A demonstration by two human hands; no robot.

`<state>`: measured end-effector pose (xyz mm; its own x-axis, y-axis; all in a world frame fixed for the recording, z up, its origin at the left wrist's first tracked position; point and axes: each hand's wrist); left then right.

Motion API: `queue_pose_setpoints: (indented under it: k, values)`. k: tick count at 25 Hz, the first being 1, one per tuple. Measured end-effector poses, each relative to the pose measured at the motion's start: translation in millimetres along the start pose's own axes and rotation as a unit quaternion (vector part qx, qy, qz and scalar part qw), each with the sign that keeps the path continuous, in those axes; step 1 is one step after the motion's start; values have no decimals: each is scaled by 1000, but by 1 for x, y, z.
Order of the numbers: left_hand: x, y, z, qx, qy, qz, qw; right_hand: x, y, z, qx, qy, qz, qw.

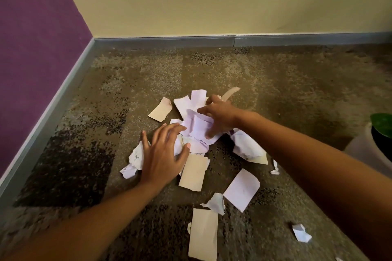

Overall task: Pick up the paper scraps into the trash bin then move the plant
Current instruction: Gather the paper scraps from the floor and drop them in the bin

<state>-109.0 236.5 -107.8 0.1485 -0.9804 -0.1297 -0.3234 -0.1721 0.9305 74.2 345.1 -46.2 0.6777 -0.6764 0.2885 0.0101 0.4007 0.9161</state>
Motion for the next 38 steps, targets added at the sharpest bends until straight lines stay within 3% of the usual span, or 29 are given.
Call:
queue_pose_setpoints:
  k: [5,9,14,17,21,25,28,33,38]
  values:
    - [1,-2,2,7,-2,-23,1000,25,-15,28,-41,-19,-12,999]
    - [4,-1,-1,4,-19,-24,1000,68,-25,46,-54,-38,-84,994]
    - [8,-3,-2,-83,-24,30,996,141,-31,65,-90,-49,-189,977]
    - [17,0,-8,-56,-1,83,995,179,-35,75,-81,-58,-231,968]
    - [36,10,-18,-57,-24,126,990,227,-39,85,-74,-54,-220,971]
    - [41,29,-26,26,-21,123,992,270,-35,95,-31,-35,-198,979]
    - [42,47,-30,-31,-18,103,994,300,-27,103,-4,-12,-209,978]
    - [61,71,-71,-48,-103,68,991,356,-10,119,11,27,-208,978]
    - [113,78,-144,55,-241,131,960,423,19,136,30,63,-189,980]
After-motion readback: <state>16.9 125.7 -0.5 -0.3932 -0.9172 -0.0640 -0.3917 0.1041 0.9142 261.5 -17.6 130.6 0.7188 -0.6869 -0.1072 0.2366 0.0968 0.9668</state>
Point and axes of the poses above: each hand's wrist, its own x-axis away from the middle knuckle, its own y-axis out of the back of the hand, z = x × y, and after that the axes turned 15 degrees about y, right-handed
